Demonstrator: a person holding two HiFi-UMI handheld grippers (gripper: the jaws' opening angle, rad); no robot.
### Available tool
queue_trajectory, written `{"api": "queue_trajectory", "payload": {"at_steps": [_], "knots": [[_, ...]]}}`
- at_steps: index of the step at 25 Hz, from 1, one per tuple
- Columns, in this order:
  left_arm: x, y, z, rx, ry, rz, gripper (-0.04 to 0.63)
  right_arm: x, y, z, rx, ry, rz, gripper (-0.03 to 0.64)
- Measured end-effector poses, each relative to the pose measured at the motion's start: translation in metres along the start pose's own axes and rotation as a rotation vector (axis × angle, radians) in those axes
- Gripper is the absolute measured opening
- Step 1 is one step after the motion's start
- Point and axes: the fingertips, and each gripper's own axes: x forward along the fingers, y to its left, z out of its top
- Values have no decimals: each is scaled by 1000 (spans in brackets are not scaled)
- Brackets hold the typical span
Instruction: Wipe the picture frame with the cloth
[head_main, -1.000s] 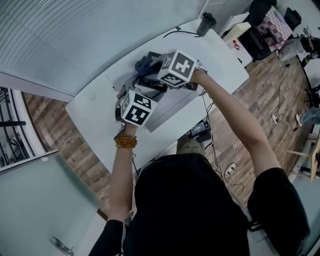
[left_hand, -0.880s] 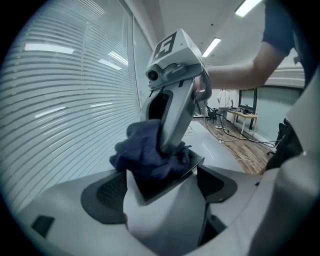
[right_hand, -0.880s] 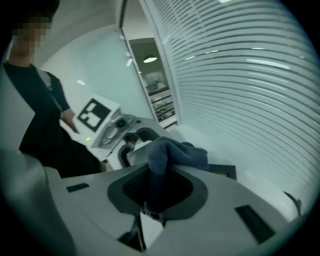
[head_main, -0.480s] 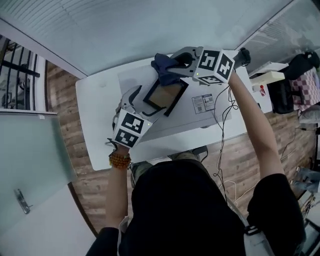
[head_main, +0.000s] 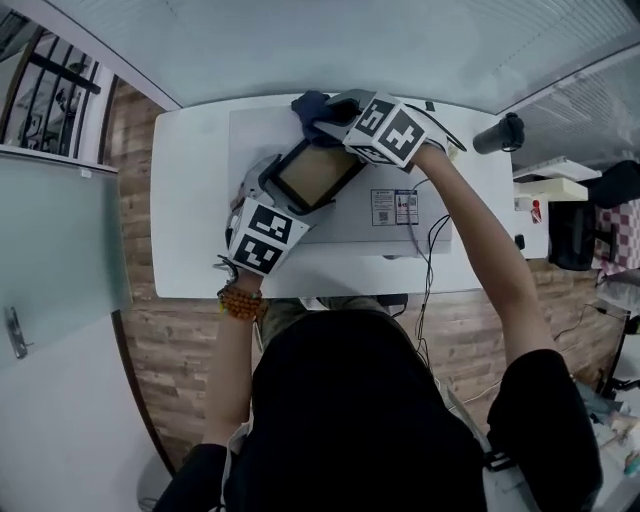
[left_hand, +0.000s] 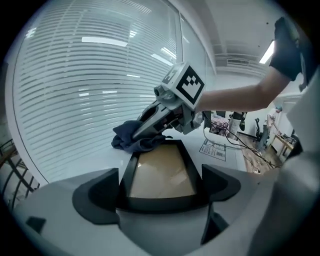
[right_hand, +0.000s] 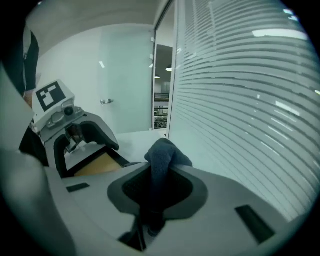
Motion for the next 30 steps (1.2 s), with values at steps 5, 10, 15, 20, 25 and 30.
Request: {"api": "queue_trajectory", "payload": {"at_steps": [5, 10, 15, 20, 25, 30], "knots": [[0, 0, -1, -23, 25, -11, 502, -9, 3, -4, 88, -26, -7, 46], [0, 2, -1, -28, 28, -2, 505, -23, 12, -14, 90, -6, -21, 46], [0, 1, -2, -30, 28, -1, 505, -51, 33, -38, 130, -24, -20, 46], [1, 2, -2, -21, 23, -6, 505, -70, 43, -56, 186, -1, -25, 46], [0, -1, -2, -6, 12, -21, 505, -104, 74, -70, 201, 188, 218, 46], [-19, -9, -8, 118, -23, -102, 503, -95, 77, 27, 240, -14, 82, 46]]}}
